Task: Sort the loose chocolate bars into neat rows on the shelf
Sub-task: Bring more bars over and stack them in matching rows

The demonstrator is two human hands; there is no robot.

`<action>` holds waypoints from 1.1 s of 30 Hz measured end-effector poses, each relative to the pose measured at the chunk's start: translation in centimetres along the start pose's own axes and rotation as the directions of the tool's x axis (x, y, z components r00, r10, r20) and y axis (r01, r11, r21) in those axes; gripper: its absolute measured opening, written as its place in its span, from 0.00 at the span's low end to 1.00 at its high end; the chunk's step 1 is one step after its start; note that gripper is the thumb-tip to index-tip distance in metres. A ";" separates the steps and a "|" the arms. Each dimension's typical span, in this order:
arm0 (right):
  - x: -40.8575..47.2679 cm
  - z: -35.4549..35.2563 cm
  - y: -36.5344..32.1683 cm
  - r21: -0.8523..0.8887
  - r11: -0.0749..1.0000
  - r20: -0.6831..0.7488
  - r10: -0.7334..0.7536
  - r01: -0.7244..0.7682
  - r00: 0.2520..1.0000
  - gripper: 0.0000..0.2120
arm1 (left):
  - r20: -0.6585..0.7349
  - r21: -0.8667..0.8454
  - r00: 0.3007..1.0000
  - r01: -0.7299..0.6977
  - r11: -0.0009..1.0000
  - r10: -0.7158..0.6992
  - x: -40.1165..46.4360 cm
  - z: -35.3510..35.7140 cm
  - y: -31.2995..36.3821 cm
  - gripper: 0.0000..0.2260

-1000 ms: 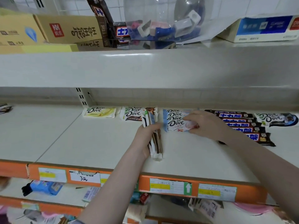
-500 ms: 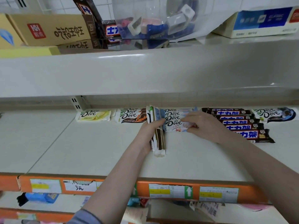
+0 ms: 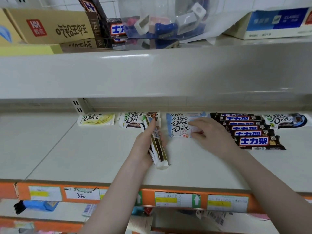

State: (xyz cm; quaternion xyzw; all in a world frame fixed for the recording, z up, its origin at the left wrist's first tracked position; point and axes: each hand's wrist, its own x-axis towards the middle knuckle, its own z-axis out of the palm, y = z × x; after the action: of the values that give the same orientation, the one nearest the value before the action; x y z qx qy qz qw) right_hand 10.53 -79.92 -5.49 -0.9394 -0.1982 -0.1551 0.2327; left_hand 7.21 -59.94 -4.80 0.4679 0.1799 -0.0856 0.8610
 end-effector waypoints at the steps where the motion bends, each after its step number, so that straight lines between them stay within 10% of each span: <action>1: -0.4 0.0 -0.8 0.033 0.999 -0.023 0.021 -0.021 0.999 0.16 | -0.012 -0.033 1.000 0.011 0.999 -0.011 -0.2 -0.2 0.1 0.17; 20: -4.3 -0.6 -7.1 0.554 0.817 0.113 0.116 -0.159 0.987 0.17 | -0.017 -0.154 0.999 -0.048 0.987 0.046 -4.5 -1.3 -0.4 0.16; 33: -4.4 -2.1 -5.6 0.279 0.958 0.138 0.026 -0.064 0.990 0.16 | 0.010 -0.116 0.997 -0.069 0.991 0.071 -5.0 -2.5 -1.0 0.09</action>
State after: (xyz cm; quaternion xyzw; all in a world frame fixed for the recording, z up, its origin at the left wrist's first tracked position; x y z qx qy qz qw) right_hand 3.75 -77.74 -3.32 -0.9091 -0.2121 -0.0568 0.3541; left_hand 1.72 -58.47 -4.90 0.4226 0.1620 -0.0479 0.8904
